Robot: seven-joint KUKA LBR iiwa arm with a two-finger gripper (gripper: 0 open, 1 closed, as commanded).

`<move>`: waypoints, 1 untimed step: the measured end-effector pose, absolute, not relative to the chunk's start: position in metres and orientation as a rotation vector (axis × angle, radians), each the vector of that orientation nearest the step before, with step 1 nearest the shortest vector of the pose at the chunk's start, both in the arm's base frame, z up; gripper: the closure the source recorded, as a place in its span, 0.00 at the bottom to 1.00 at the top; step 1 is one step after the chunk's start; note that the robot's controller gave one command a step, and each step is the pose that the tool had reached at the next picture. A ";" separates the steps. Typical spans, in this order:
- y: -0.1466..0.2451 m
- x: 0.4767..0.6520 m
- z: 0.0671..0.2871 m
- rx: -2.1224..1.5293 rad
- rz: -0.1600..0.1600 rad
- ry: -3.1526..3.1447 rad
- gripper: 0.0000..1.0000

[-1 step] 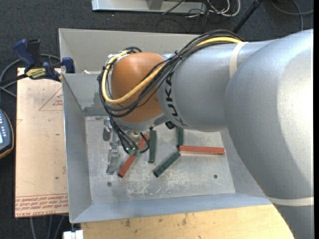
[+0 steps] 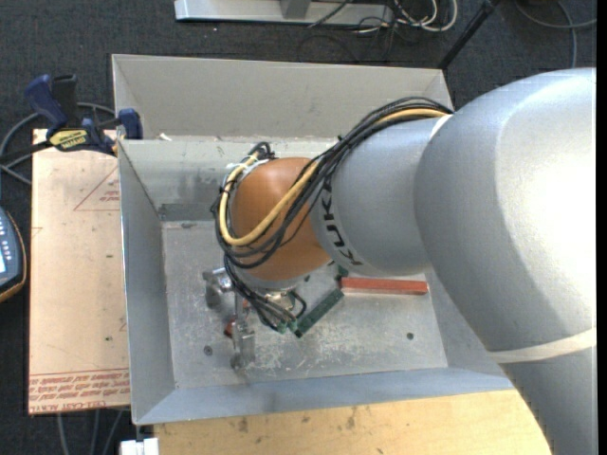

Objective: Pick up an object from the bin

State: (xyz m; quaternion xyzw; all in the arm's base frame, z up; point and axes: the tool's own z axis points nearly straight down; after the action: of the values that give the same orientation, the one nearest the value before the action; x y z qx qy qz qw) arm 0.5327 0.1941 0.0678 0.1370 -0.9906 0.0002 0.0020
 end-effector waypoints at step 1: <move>0.125 0.582 0.072 0.341 0.004 -3.130 0.00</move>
Offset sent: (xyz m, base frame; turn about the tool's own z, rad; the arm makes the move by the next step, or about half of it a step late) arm 0.0461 -0.0635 0.0031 0.0472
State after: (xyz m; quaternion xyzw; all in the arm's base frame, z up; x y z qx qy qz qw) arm 0.5823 0.1250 0.0715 0.1082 -0.9941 0.0013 -0.0032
